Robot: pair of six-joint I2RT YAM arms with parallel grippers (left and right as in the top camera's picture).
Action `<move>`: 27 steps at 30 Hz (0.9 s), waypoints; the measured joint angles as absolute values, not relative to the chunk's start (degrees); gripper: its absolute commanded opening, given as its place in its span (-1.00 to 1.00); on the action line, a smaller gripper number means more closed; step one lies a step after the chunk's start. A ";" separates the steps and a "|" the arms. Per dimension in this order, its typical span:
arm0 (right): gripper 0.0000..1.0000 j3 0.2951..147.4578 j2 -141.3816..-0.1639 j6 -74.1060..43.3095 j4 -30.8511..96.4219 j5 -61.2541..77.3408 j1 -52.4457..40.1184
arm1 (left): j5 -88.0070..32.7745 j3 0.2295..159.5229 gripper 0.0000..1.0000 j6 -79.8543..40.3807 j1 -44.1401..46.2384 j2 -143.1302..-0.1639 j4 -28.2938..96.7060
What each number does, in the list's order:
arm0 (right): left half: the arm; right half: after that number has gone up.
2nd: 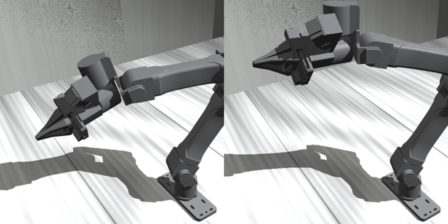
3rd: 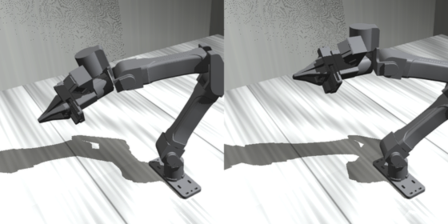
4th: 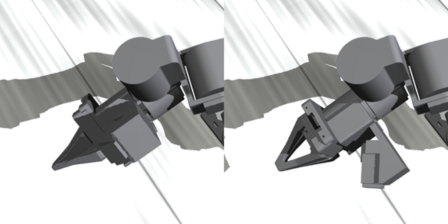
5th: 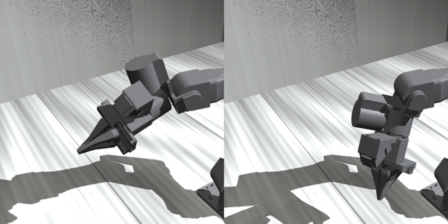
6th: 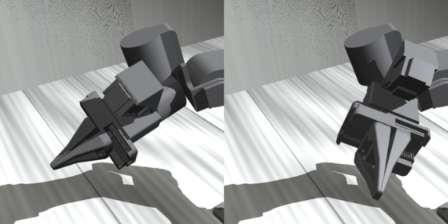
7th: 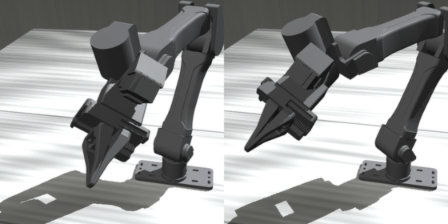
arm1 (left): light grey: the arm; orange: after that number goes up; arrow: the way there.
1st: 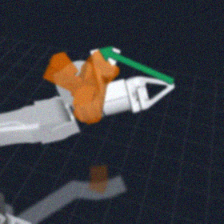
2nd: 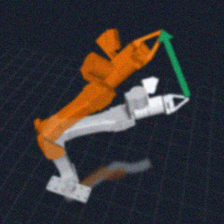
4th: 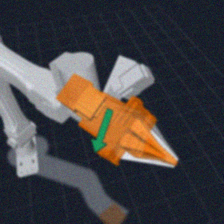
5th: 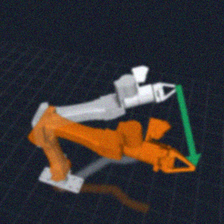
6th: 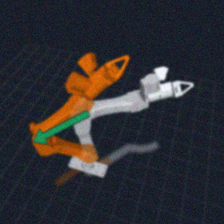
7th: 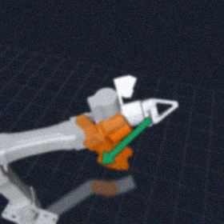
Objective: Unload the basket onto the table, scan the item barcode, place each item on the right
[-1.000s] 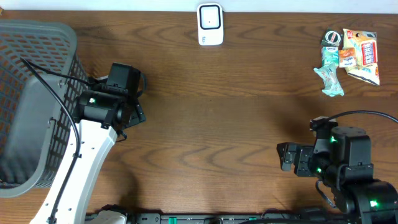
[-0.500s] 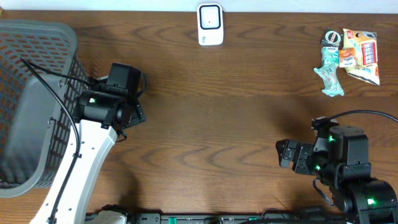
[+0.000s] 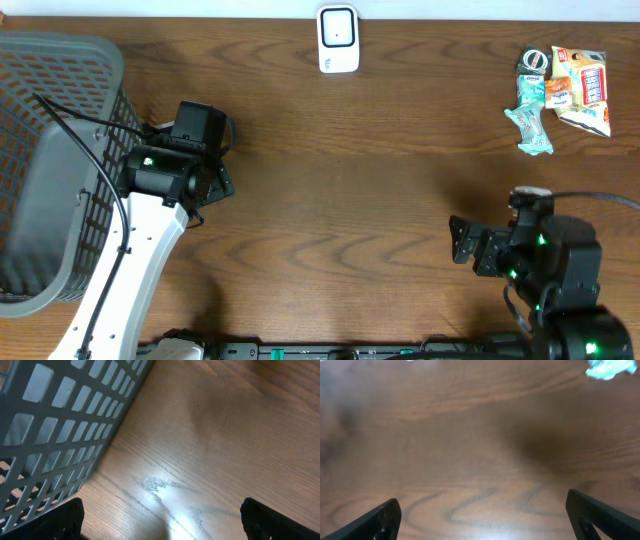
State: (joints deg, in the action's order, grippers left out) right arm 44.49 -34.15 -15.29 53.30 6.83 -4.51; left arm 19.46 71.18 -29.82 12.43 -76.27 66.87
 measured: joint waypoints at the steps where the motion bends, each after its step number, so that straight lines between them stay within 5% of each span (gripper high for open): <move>1: 0.98 43.05 -32.56 -15.22 52.12 6.85 -3.95 | 19.46 71.18 0.95 -29.82 12.43 -76.27 66.89; 27: 0.99 7.38 -1.10 -6.85 7.16 10.74 3.66 | 19.46 71.18 0.95 -29.82 12.43 -76.27 66.87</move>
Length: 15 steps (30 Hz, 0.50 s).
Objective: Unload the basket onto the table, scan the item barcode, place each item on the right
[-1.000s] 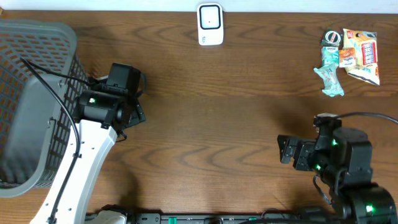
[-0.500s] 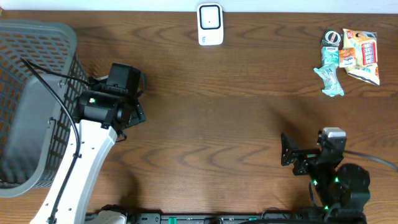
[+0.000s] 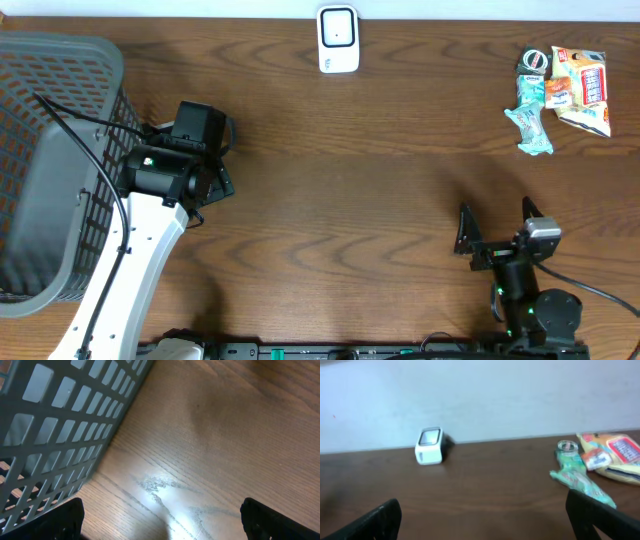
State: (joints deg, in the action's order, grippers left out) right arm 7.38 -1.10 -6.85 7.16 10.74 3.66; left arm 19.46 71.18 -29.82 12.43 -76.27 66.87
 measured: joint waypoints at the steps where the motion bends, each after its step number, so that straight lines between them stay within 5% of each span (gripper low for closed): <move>1: 0.98 6.04 -0.91 -6.85 5.30 10.74 3.66 | 19.46 71.18 0.96 -29.82 12.43 -76.27 66.89; 15: 0.99 0.40 -0.73 -2.57 3.07 12.23 3.66 | 19.46 71.18 0.95 -29.82 12.43 -76.27 66.89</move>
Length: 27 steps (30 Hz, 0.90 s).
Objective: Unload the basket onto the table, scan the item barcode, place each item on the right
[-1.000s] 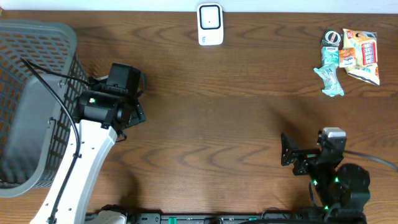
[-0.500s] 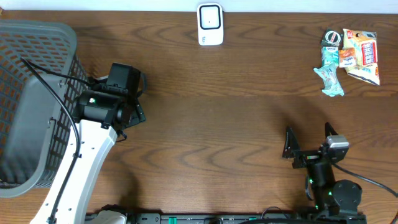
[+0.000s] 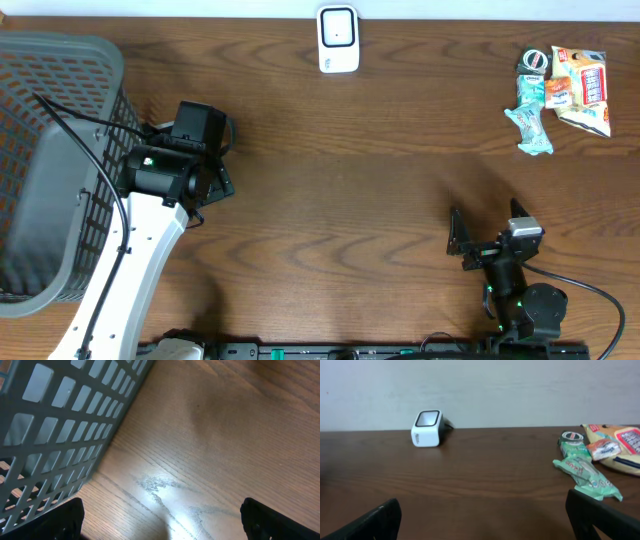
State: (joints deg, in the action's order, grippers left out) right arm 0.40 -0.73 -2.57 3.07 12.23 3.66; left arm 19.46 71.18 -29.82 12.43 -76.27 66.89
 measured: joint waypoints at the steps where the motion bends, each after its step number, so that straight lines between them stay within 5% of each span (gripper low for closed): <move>1: 0.99 0.40 -0.73 -2.00 3.07 12.29 3.66 | 19.46 71.18 0.95 -29.82 12.43 -76.27 66.87; 27: 0.98 0.40 -0.71 2.00 3.25 10.44 -0.16 | 19.46 71.18 0.96 -29.82 12.43 -76.27 66.87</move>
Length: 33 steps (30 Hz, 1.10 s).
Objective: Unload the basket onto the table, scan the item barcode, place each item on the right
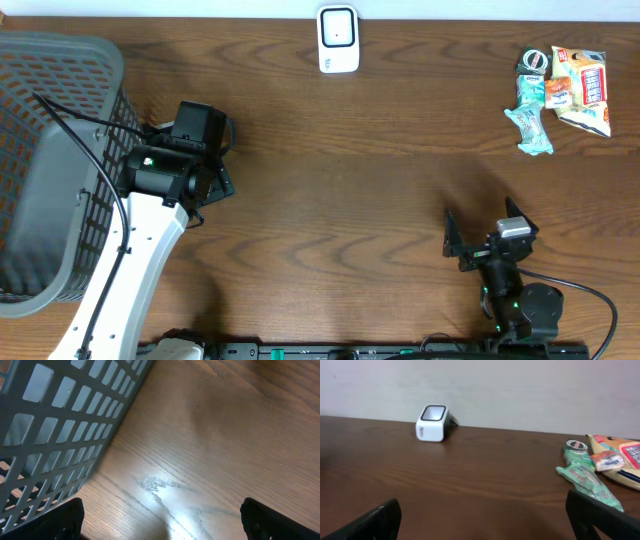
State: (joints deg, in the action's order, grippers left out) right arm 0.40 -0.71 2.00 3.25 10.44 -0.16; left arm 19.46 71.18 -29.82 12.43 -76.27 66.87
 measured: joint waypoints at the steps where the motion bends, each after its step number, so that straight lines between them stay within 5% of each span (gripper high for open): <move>1: 0.99 0.40 -0.71 2.00 3.33 9.98 -0.69 | 19.46 71.18 0.95 -29.82 12.43 -76.27 66.87; 33: 0.99 0.40 -0.71 0.16 4.05 2.94 -3.27 | 19.46 71.18 0.96 -29.82 12.43 -76.27 66.87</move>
State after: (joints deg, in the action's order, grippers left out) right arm 0.40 -0.71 0.16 4.05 2.94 -3.27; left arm 19.46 71.18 -29.82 12.43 -76.27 66.87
